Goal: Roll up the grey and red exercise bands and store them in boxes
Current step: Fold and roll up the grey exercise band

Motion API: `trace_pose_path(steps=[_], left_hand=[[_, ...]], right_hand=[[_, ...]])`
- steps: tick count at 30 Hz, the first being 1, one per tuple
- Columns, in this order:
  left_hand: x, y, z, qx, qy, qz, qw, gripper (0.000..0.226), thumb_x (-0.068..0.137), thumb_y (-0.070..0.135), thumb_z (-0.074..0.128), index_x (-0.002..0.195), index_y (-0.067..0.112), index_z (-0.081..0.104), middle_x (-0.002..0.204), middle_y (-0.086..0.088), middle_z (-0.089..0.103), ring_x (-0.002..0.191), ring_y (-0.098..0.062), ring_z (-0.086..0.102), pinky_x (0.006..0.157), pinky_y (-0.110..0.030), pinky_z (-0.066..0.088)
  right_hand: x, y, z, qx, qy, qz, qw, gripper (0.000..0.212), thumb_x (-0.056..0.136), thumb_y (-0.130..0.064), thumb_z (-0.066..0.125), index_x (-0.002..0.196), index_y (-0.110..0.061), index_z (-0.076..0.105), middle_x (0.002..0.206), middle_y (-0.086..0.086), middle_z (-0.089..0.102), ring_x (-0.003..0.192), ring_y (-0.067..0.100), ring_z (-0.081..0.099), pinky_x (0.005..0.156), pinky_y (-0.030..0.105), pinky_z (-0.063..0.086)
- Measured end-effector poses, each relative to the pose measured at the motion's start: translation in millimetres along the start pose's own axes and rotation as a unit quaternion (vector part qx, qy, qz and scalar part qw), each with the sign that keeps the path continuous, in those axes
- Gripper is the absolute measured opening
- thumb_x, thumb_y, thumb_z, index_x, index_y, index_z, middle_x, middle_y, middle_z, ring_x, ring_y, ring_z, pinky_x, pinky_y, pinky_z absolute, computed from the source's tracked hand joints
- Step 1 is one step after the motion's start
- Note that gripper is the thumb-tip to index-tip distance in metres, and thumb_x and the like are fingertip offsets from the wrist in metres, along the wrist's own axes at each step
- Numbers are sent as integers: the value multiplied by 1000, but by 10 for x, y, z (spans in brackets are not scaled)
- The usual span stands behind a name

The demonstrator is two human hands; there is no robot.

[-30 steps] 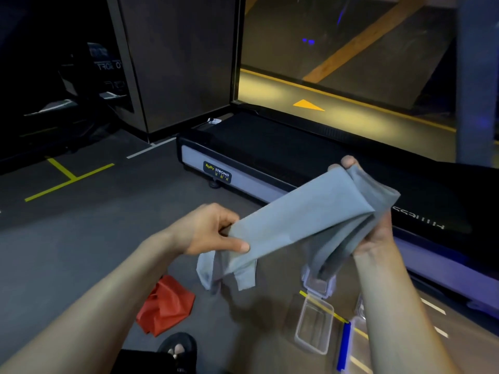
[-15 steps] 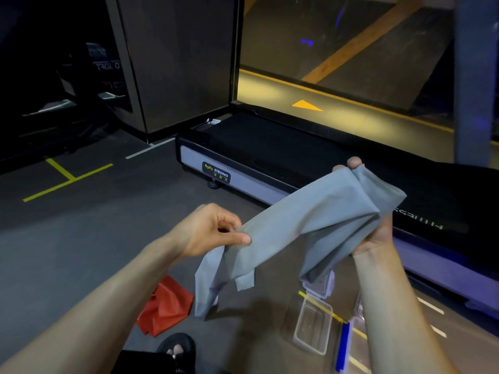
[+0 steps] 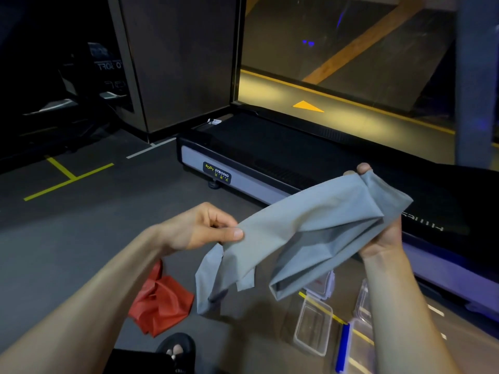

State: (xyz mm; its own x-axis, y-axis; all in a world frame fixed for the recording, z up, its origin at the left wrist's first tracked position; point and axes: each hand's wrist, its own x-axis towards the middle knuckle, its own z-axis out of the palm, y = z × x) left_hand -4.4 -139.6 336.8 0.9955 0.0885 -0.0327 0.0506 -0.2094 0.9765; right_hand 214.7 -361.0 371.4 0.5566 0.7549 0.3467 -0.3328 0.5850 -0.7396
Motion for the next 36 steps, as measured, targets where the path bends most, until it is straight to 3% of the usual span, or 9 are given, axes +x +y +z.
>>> trace_pose_path(steps=[2, 7, 16, 20, 23, 25, 28, 31, 36], left_hand=[[-53, 79, -39, -83, -30, 18, 996, 26, 90, 27, 72, 65, 22, 72, 66, 11, 61, 65, 0, 55, 68, -14, 45], [-76, 153, -100, -274, 34, 51, 960, 49, 46, 41, 98, 60, 14, 60, 57, -2, 45, 50, -12, 47, 51, -24, 38], [-39, 244, -94, -425, -45, 145, 893, 26, 83, 26, 76, 95, 3, 72, 85, -13, 73, 79, -23, 73, 73, -30, 57], [7, 253, 17, -394, 21, 108, 912, 46, 58, 33, 95, 78, 6, 64, 69, -13, 60, 61, -23, 63, 60, -30, 50], [13, 319, 134, -374, 4, 103, 922, 48, 55, 35, 95, 76, 3, 67, 68, -16, 62, 61, -24, 62, 62, -31, 48], [26, 333, 159, -360, 9, 74, 930, 71, 56, 35, 95, 84, -16, 56, 69, -28, 43, 61, -28, 37, 62, -38, 27], [21, 324, 152, -317, 2, 49, 947, 83, 64, 36, 91, 88, -24, 38, 75, -42, 22, 69, -34, 10, 70, -47, 5], [6, 231, 115, -251, -22, 20, 968, 51, 71, 38, 88, 79, 0, 55, 77, -18, 39, 71, -25, 33, 65, -37, 28], [47, 147, 125, -180, -22, -4, 983, 35, 77, 43, 83, 73, 16, 61, 72, -7, 36, 69, -15, 35, 66, -27, 32]], right_hand=[[-29, 40, -27, 1, 73, 31, 997, 17, 100, -22, 47, 93, -19, 63, 83, 1, 63, 72, 13, 61, 67, 25, 55], [-34, 147, -25, -96, 75, 61, 991, 6, 95, -20, 52, 93, -16, 55, 79, 2, 59, 66, 13, 58, 57, 24, 53], [-88, 219, -177, -250, -10, 166, 954, 24, 83, -27, 80, 92, -13, 63, 70, 2, 56, 58, 7, 51, 53, 15, 40], [-127, 373, -141, -251, -54, 218, 942, 25, 82, -35, 81, 92, -17, 66, 81, 15, 55, 67, 11, 53, 61, 18, 44], [-125, 417, -117, -229, -75, 226, 944, 13, 92, -28, 69, 94, -17, 61, 116, 17, 67, 108, 29, 66, 83, 27, 54], [-107, 434, -80, -204, -89, 207, 953, 20, 92, -31, 72, 96, -17, 59, 126, 15, 67, 124, 36, 60, 92, 36, 53], [-62, 433, 37, -146, -95, 173, 969, 27, 93, -30, 73, 100, -12, 55, 109, 14, 70, 113, 34, 65, 88, 41, 52], [-26, 420, 223, -110, -88, 129, 982, 11, 96, -18, 58, 100, -10, 51, 84, 7, 65, 84, 23, 66, 102, 59, 44], [-6, 409, 547, -119, -101, 88, 984, 5, 98, -9, 52, 99, -6, 56, 86, 10, 63, 79, 24, 62, 84, 38, 55]])
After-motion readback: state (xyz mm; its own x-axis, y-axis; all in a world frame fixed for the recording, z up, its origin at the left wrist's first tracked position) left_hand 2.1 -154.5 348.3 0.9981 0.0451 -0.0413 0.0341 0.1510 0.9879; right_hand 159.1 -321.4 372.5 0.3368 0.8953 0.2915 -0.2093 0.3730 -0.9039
